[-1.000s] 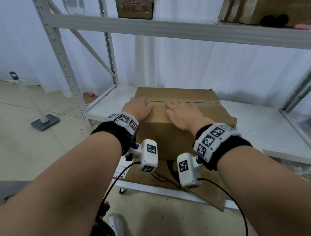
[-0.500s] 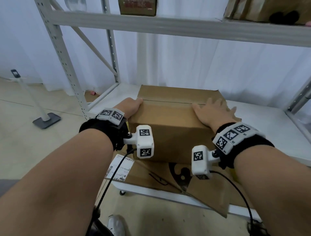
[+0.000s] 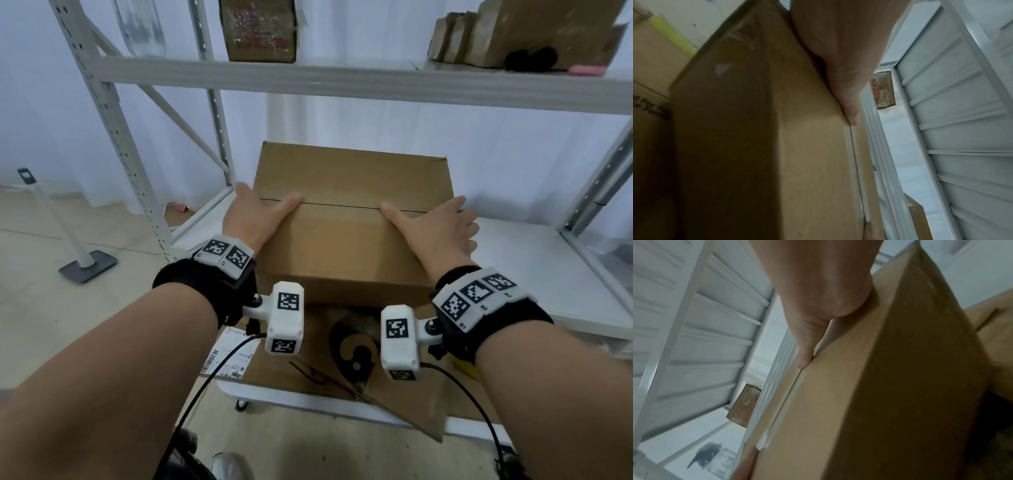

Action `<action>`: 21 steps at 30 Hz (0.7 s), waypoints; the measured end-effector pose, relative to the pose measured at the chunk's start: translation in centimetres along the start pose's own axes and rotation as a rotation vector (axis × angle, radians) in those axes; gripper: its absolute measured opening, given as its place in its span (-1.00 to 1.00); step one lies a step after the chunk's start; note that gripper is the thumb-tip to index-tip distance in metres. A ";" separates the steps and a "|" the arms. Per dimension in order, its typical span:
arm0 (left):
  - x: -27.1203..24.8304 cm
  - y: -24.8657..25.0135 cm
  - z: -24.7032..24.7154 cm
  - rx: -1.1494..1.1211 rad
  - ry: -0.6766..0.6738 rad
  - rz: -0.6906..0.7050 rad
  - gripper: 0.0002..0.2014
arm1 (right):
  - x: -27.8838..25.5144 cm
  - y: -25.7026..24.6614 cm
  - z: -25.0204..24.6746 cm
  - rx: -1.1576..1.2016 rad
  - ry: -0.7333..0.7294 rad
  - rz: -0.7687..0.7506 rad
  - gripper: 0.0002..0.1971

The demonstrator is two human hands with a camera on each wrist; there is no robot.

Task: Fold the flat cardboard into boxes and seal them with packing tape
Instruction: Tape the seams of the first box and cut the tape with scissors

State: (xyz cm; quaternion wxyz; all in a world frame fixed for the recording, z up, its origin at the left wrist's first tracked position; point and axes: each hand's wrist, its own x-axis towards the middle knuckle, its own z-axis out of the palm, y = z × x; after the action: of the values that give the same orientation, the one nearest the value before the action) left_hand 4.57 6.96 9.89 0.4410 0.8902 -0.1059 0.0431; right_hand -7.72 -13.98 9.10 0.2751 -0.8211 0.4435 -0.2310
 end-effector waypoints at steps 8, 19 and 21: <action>-2.0 -0.9 -0.1 -0.181 0.075 0.095 -0.38 | -1.4 0.5 -0.6 0.288 0.049 0.037 0.00; -1.6 -3.3 1.4 -0.353 -0.170 -0.163 0.12 | -1.9 2.8 0.8 0.527 -0.250 0.214 0.07; -1.2 -2.3 1.6 -0.386 -0.099 -0.206 0.02 | -1.7 2.3 0.9 0.589 -0.186 0.226 0.03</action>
State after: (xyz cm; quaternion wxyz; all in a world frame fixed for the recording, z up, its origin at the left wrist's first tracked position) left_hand 3.89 7.24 6.98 0.5994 0.7965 -0.0422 -0.0671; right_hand -9.36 -13.34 6.68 0.5640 -0.6695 0.4191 -0.2411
